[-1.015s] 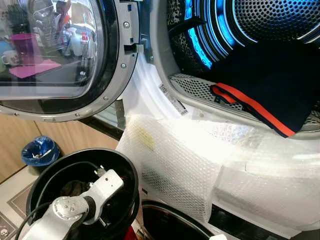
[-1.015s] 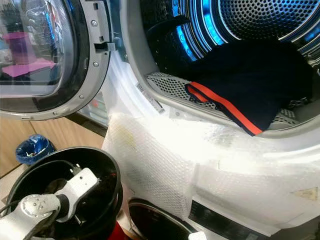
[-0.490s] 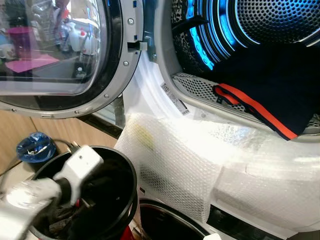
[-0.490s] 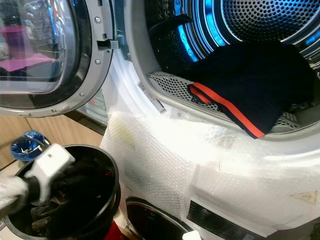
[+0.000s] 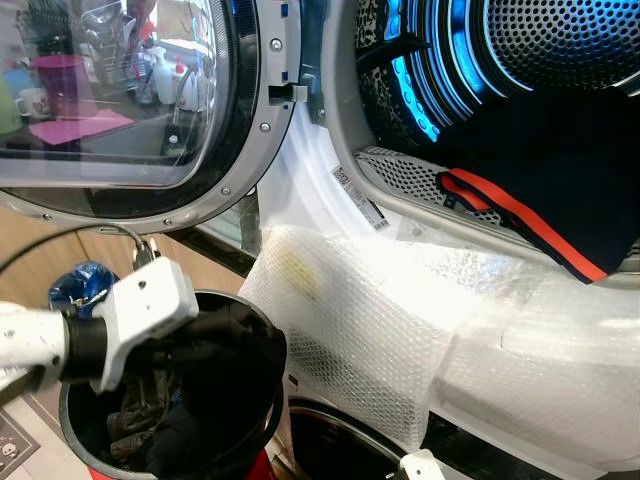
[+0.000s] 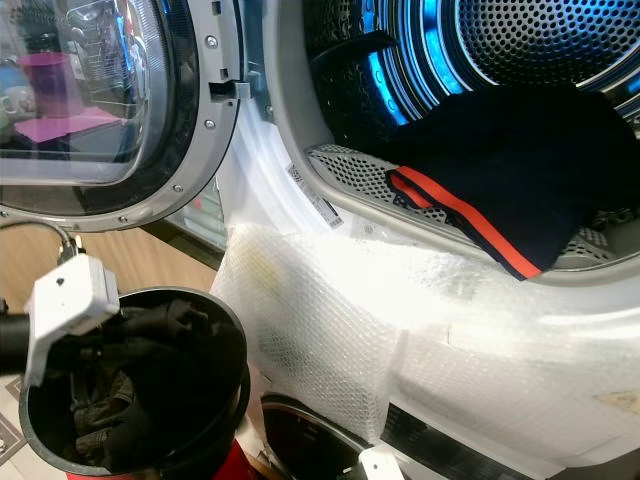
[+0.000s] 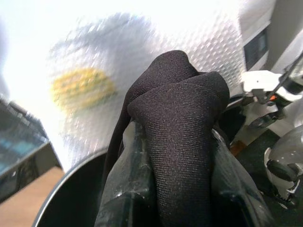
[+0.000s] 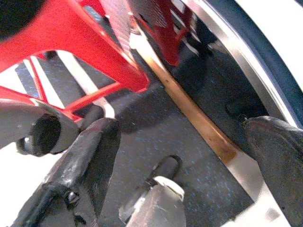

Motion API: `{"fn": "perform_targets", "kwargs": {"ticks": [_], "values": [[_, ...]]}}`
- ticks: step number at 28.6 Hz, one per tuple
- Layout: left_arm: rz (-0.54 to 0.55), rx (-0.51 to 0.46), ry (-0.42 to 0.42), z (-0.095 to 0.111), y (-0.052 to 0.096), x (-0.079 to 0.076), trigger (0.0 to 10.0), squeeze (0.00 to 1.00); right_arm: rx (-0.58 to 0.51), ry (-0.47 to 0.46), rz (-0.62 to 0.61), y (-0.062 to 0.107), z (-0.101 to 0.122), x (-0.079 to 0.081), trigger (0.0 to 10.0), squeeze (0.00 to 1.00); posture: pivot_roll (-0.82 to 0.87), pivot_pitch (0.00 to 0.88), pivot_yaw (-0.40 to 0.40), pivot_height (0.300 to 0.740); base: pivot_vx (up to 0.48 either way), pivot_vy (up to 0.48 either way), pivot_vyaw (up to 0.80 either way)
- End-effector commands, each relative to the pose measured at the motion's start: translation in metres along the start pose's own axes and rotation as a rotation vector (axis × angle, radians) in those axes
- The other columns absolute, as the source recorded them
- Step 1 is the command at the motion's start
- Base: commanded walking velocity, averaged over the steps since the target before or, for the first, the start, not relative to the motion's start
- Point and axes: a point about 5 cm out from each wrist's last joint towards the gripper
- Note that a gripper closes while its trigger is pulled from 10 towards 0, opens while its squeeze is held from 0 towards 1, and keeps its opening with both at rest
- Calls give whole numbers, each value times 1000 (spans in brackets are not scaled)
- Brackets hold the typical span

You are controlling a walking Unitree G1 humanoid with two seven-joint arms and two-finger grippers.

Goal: Clothes washing

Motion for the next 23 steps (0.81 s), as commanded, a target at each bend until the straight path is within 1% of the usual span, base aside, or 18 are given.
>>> {"fn": "perform_targets", "kwargs": {"ticks": [1,3,4,6,8,10,11,12,13,14,15,16,17,19,20,21,22,23], "values": [[-48,-50,-29,7,-3,-1,0,0,-29,34,43,2,9,-4,10000,0,205,0,-32,740,0,0,0],[-57,-55,-27,7,-5,-1,0,0,-32,42,63,4,10,-6,10000,0,201,0,-31,740,0,0,0],[-67,-55,-23,5,-7,-1,0,0,-31,62,110,7,9,-9,10000,0,195,0,-29,740,0,0,0],[-79,-59,-10,2,-12,-1,0,0,-41,166,293,20,9,-17,10000,0,185,0,-28,740,0,0,0],[-90,-68,-1,1,-13,-1,0,0,-62,193,397,30,11,-21,10000,0,162,0,-26,740,0,0,0],[-100,-72,3,0,-15,-1,0,0,-101,219,477,40,18,-27,10000,0,150,0,-26,740,0,0,0],[-101,-73,4,-1,-16,-1,0,0,-141,230,517,47,24,-30,10000,0,150,0,-26,740,0,0,0],[-102,-73,6,-2,-18,0,0,0,-205,234,580,57,36,-32,10000,0,136,0,-26,740,0,0,0],[-102,-73,7,-3,-19,0,0,0,-229,231,606,62,41,-33,10000,0,136,0,-26,740,0,0,0],[-105,-77,8,-3,-20,0,0,0,-263,254,649,71,48,-32,10000,298,125,0,-26,740,0,0,0],[-109,-82,9,-3,-21,0,0,0,-315,297,729,87,58,-28,10000,1000,121,0,-27,740,0,0,0],[-110,-83,9,-3,-22,0,0,0,-330,310,757,92,60,-25,10000,1000,121,0,-27,740,0,0,0],[-111,-85,9,-3,-23,0,0,0,-354,325,787,101,65,-23,10000,1000,124,0,-31,740,0,0,0],[-112,-87,9,-3,-23,0,0,0,-371,335,817,109,67,-21,10000,1000,121,2,-29,740,0,0,0],[-115,-90,11,-3,-24,0,0,0,-361,370,839,117,67,-19,10000,1000,116,3,-30,740,0,0,0],[-115,-90,11,-3,-24,0,0,0,-361,370,839,117,67,-19,10000,1000,116,3,-30,740,0,0,0],[-128,-98,16,-3,-26,-2,0,0,-347,443,898,133,69,-10,10000,1000,113,8,-31,740,0,0,0],[-131,-99,17,-4,-27,-2,0,0,-344,459,921,140,71,-6,10000,1000,112,8,-30,740,0,0,0]]}}
Point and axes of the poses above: a point about 5 cm out from each wrist's last joint towards the gripper, its own y axis pointing back from the gripper into the wrist, its own z axis along the axis of the wrist's last joint, x = y × z, and after that the axes turned 6 degrees about -y, right-handed
